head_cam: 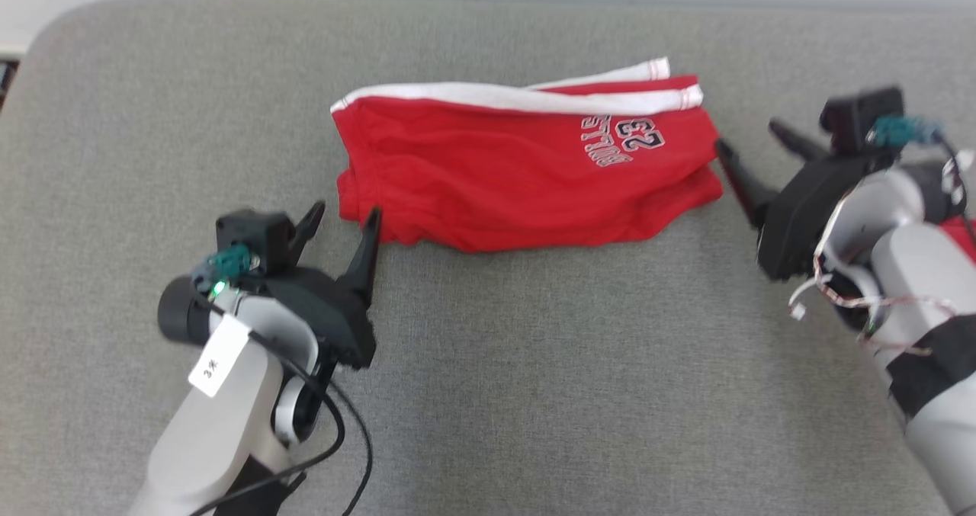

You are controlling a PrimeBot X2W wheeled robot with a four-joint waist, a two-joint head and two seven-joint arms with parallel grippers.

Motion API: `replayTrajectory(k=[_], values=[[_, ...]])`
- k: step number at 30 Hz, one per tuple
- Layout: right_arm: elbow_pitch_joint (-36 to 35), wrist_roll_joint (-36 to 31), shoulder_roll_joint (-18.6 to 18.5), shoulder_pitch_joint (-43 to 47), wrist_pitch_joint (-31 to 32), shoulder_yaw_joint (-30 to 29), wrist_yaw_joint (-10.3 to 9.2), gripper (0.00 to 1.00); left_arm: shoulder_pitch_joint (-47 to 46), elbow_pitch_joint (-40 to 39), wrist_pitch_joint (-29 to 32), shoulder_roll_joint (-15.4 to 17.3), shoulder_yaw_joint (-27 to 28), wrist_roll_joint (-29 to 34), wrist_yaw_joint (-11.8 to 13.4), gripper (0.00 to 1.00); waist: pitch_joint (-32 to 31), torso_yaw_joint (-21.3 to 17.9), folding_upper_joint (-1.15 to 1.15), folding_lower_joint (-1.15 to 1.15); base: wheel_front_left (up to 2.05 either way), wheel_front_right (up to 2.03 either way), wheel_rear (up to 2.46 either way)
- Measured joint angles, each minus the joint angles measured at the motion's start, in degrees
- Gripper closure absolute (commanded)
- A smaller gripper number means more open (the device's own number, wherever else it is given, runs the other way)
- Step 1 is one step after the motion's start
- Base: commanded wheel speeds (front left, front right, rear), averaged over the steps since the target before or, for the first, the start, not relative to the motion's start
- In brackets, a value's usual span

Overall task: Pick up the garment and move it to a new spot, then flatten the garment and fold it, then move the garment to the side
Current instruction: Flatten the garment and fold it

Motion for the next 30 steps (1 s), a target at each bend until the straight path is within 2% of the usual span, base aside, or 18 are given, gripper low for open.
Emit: replayTrajectory(k=[5, 9, 17, 25, 28, 29, 30], values=[[-0.1, 1.2, 0.9, 3.9, 0.5, 0.0, -0.03, 0.00, 2.6, -0.1, 0.1, 1.6, -1.3, 0.9, -0.8, 0.00, -2.1, -0.7, -0.01, -0.01, 0.00, 0.00, 0.00], [0.1, 2.1, 1.2, 5.5, 1.0, -0.2, -0.26, 0.00, 2.9, -0.6, 0.3, 1.5, -1.9, 1.8, -0.8, 0.00, -1.9, -1.4, 0.00, 0.00, 0.00, 0.00, 0.00], [0.9, 2.4, 1.4, 5.2, 1.6, -1.2, -1.68, 0.00, 1.5, -0.7, 0.8, 1.2, -2.8, 2.8, -0.8, 0.00, 0.5, -1.0, 0.00, 0.01, 0.00, 0.00, 0.00], [1.6, 2.7, 2.6, 2.9, 3.1, -0.7, -1.93, 0.00, 0.4, 0.3, 0.9, 1.3, -3.6, 3.4, -1.4, 0.00, 2.0, 0.5, 0.00, 0.01, 0.00, 0.00, 0.00], [2.3, 2.8, 2.6, 2.9, 4.0, -0.5, -1.92, 0.11, 0.4, 0.5, 0.9, 1.1, -4.2, 3.3, -2.0, 0.00, 2.2, 0.7, 0.00, 0.01, 0.00, 0.00, 0.00], [2.5, 2.8, 2.6, 2.9, 4.1, -0.5, -1.92, 0.12, 0.4, 0.5, 0.9, 1.1, -4.3, 3.3, -2.4, 0.00, 2.2, 0.7, 0.00, 0.01, 0.00, 0.00, 0.00], [2.7, 2.8, 2.6, 2.9, 4.1, -0.5, -1.93, 0.23, 0.4, 0.5, 0.9, 1.0, -4.4, 3.4, -2.4, 0.00, 2.3, 0.8, 0.00, 0.01, 0.00, 0.00, 0.00]])
